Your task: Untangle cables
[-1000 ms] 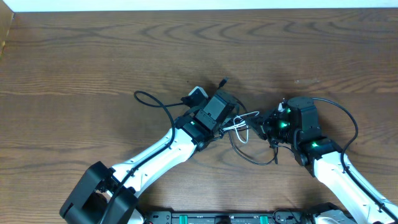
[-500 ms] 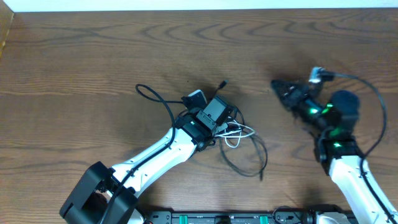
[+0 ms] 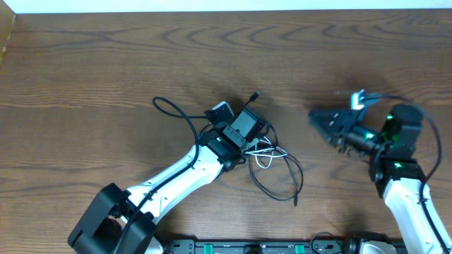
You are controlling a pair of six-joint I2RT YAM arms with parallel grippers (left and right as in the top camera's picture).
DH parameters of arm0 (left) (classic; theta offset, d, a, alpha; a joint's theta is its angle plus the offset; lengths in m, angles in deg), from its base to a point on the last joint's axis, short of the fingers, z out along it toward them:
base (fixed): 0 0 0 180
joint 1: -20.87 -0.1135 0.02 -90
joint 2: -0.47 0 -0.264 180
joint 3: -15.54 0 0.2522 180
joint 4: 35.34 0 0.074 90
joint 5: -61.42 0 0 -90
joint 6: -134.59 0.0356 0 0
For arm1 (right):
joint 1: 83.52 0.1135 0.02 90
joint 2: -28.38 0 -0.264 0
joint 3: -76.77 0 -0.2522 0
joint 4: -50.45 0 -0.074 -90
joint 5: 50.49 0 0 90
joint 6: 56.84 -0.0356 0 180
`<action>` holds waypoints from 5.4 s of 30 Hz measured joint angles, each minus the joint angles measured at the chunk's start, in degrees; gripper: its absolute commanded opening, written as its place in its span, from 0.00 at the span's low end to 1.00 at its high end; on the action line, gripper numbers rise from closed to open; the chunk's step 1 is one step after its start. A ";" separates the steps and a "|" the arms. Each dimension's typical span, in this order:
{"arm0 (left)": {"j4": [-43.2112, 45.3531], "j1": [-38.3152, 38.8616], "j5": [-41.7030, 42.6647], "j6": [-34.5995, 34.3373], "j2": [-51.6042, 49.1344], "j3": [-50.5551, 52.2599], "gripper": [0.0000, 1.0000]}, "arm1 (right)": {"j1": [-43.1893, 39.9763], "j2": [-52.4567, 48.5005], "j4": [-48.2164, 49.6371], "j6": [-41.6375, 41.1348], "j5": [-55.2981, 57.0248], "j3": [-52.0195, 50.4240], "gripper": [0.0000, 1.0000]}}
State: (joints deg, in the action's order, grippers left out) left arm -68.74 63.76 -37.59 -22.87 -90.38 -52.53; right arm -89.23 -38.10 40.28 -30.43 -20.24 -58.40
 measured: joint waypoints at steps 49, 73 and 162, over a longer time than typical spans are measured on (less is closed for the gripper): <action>-0.52 0.00 -0.17 -5.20 0.00 0.00 0.08 | 31.78 -0.24 -15.74 -11.37 38.21 -0.28 0.25; -0.52 -0.13 -0.28 -2.97 1.16 0.00 0.08 | 32.59 -7.30 12.85 16.46 24.48 -0.81 0.01; 13.66 -0.09 15.15 24.20 3.98 -0.13 0.08 | 7.58 -4.70 -0.48 24.09 30.34 2.10 0.01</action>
State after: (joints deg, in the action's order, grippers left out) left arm -55.08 63.67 -22.45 1.33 -86.40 -52.66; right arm -81.65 -42.80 39.80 -6.35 10.10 -56.30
